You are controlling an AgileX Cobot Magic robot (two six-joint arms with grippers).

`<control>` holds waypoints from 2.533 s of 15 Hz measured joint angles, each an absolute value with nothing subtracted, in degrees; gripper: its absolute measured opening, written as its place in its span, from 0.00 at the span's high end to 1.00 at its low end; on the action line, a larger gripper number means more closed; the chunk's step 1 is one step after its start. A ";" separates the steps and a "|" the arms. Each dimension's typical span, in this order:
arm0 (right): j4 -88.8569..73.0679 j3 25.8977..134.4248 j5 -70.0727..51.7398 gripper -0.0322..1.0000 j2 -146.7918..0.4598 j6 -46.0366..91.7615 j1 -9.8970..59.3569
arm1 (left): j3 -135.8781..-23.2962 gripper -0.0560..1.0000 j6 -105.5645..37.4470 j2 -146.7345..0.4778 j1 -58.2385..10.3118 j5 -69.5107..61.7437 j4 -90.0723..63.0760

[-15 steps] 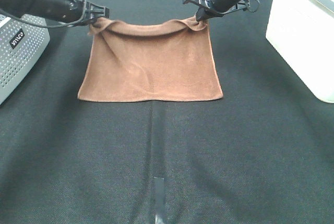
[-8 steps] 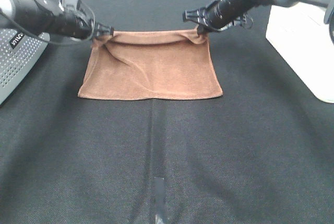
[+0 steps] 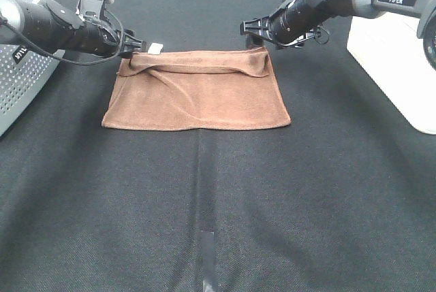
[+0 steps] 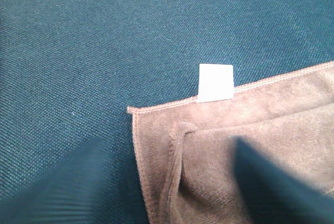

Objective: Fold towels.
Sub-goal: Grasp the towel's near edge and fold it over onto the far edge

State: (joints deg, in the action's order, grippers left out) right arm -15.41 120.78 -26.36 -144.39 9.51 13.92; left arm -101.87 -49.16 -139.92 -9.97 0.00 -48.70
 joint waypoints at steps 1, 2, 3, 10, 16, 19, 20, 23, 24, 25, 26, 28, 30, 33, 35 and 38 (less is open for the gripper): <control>-14.44 120.78 -28.13 0.22 -143.35 9.51 13.92 | -101.87 0.22 -49.16 -139.69 -9.97 -0.63 -48.70; -13.29 120.78 -30.71 0.20 -142.04 9.51 13.92 | -101.87 0.20 -49.16 -138.94 -9.97 -2.58 -48.53; -11.97 120.78 -35.01 0.20 -140.43 9.51 13.92 | -101.87 0.20 -49.16 -137.74 -9.80 -5.56 -48.19; -10.14 120.78 -59.42 0.19 -138.66 5.44 13.92 | -102.16 0.26 -32.43 -134.93 -2.98 -35.70 -42.00; -17.65 117.63 -67.84 0.26 -138.37 3.72 9.97 | -100.32 0.26 -11.92 -133.96 -1.43 -47.61 -33.69; -19.82 113.33 -67.04 0.26 -138.31 5.56 9.68 | -96.37 0.26 -8.77 -133.79 -1.43 -47.56 -32.31; -20.00 112.07 -66.00 0.26 -138.37 5.67 9.68 | -95.74 0.26 -8.48 -133.50 -1.43 -46.75 -32.31; -20.00 108.69 -62.45 0.26 -138.37 6.30 9.68 | -95.34 0.26 -8.19 -133.33 -2.52 -44.58 -32.26; -20.34 108.06 -61.82 0.26 -138.31 6.88 9.68 | -95.34 0.26 -8.19 -133.33 -3.95 -44.12 -32.26; -22.17 108.00 -61.59 0.26 -138.43 8.31 9.68 | -95.34 0.26 -7.62 -133.50 -5.73 -43.26 -32.09; -24.29 108.00 -61.54 0.27 -138.66 9.17 9.68 | -95.34 0.26 -6.25 -133.79 -6.59 -43.03 -32.14; -27.79 108.00 -61.36 0.38 -139.57 10.31 9.68 | -95.40 0.28 -4.64 -134.13 -6.76 -42.97 -32.66; -28.25 107.72 -60.56 0.66 -140.03 10.77 9.68 | -95.57 0.42 -4.41 -134.59 -6.76 -43.20 -32.60; -28.30 107.66 -59.76 0.97 -140.09 10.60 9.68 | -95.57 0.88 -4.35 -135.16 -7.16 -44.98 -30.94; -28.30 107.66 -59.82 0.97 -139.92 9.51 9.68 | -95.57 0.94 -4.13 -134.99 -7.28 -46.81 -29.22; -27.90 107.54 -60.96 0.97 -138.48 9.17 9.68 | -95.28 0.94 -4.13 -134.01 -7.28 -49.05 -25.55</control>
State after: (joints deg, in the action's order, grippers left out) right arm -27.90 107.54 -60.96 -138.48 9.17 9.68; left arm -95.28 -4.13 -134.01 -7.28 -49.05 -25.55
